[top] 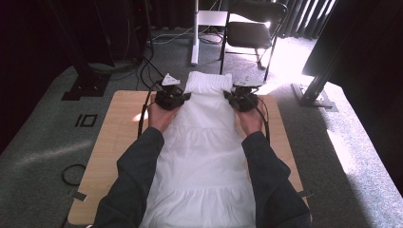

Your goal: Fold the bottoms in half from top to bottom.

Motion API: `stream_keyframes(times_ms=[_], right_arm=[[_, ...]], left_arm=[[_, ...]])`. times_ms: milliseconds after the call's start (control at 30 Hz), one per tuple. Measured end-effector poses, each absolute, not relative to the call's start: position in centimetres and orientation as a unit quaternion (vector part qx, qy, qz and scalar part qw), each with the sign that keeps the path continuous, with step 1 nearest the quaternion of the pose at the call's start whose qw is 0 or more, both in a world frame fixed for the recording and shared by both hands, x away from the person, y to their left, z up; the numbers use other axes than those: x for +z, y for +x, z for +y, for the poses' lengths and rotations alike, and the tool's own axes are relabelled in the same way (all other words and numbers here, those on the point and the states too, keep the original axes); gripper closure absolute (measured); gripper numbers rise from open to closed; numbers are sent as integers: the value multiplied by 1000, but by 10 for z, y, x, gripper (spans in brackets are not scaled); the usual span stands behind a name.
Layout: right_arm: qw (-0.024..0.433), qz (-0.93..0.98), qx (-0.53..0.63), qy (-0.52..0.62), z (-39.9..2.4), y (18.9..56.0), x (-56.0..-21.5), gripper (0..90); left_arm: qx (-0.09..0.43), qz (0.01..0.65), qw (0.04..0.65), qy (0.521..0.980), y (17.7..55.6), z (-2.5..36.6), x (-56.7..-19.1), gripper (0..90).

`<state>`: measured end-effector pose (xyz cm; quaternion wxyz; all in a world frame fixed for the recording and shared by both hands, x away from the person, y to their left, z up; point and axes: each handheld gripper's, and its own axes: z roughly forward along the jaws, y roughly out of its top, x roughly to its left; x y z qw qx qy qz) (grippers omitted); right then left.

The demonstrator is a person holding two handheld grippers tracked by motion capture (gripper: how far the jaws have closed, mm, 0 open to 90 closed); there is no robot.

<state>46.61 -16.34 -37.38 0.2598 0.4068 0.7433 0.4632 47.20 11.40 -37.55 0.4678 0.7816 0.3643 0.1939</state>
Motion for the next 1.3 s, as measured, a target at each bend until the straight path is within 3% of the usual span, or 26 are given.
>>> stream_keyframes(times_ms=[167, 500, 700, 900, 1300], right_arm=[[234, 745, 473, 408, -171, 440, -386, 847], [192, 776, 468, 377, -179, 353, -419, 847], [156, 790, 450, 387, -185, 307, -461, 847], [109, 813, 411, 398, -180, 285, -510, 842], [101, 834, 362, 404, -158, 290, -547, 832]], left_arm=[[179, 341, 476, 790, 444, 118, -382, 837], [154, 284, 459, 828, 353, 126, -411, 841], [142, 266, 406, 863, 301, 113, -459, 840], [61, 326, 395, 857, 292, 123, -522, 841], [64, 348, 381, 854, 300, 131, -548, 834]])
